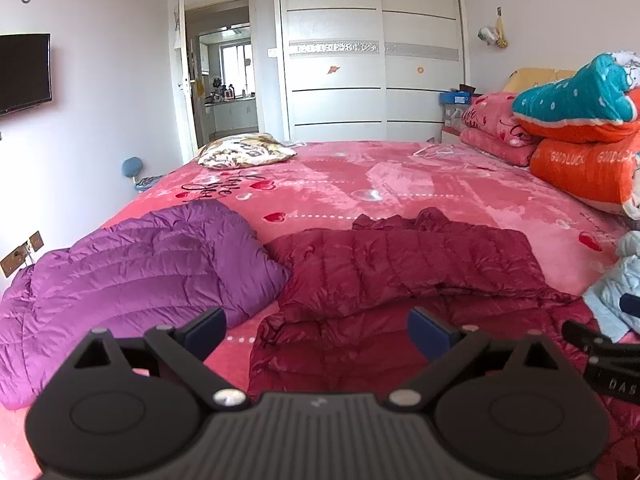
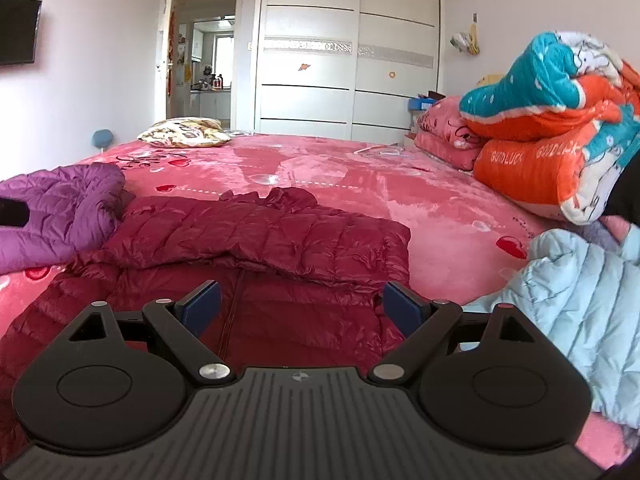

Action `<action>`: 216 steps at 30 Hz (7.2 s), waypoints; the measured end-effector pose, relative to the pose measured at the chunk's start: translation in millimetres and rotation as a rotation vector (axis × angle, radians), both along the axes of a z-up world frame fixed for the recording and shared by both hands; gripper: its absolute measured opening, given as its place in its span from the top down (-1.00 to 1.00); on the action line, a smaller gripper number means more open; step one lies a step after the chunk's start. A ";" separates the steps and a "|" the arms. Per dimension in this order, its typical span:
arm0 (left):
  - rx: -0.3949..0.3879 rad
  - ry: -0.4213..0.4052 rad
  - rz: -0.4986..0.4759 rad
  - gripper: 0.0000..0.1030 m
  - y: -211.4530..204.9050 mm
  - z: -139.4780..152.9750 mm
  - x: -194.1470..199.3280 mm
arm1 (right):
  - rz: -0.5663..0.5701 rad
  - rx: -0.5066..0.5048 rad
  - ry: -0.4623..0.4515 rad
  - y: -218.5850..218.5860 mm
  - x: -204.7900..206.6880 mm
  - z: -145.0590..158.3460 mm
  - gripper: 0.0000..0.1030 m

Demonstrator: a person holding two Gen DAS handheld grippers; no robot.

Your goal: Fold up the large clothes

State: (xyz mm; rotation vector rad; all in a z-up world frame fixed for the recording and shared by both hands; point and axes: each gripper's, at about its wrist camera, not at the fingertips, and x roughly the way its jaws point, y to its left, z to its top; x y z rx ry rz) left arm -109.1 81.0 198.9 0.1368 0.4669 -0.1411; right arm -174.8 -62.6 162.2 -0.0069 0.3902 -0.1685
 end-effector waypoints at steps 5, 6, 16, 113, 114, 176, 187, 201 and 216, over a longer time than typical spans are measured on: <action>0.000 -0.013 -0.021 -0.90 1.4 4.6 -13.7 | 0.005 -0.012 -0.008 8.2 -16.3 6.2 -1.00; -0.001 -0.015 -0.024 -0.90 1.7 5.2 -15.9 | 0.004 -0.013 -0.012 9.3 -19.0 7.1 -1.00; -0.013 -0.017 -0.025 -0.90 9.3 7.8 -33.3 | 0.008 -0.021 -0.019 16.6 -31.1 11.2 -1.00; -0.579 0.745 -0.401 -0.09 106.2 -145.1 2.2 | 0.138 0.733 0.403 -159.0 -59.2 -95.2 -0.17; -0.586 0.751 -0.397 0.07 106.7 -146.7 2.8 | 0.137 0.732 0.404 -158.7 -58.5 -95.1 -0.11; -0.867 0.189 -0.064 -0.64 91.9 -53.0 335.8 | -0.155 0.858 -0.203 -233.8 214.1 -46.9 -1.00; -0.602 0.160 -0.066 -0.72 122.8 -58.0 223.1 | -0.388 0.801 -0.264 -203.3 100.5 -49.9 -1.00; -0.680 0.302 -0.040 -0.72 102.0 -127.4 207.4 | -0.259 1.231 -0.115 -155.7 95.5 -126.9 -1.00; -0.657 0.419 0.003 0.33 64.2 -135.7 224.6 | -0.153 1.184 -0.161 -150.3 116.5 -113.3 -0.05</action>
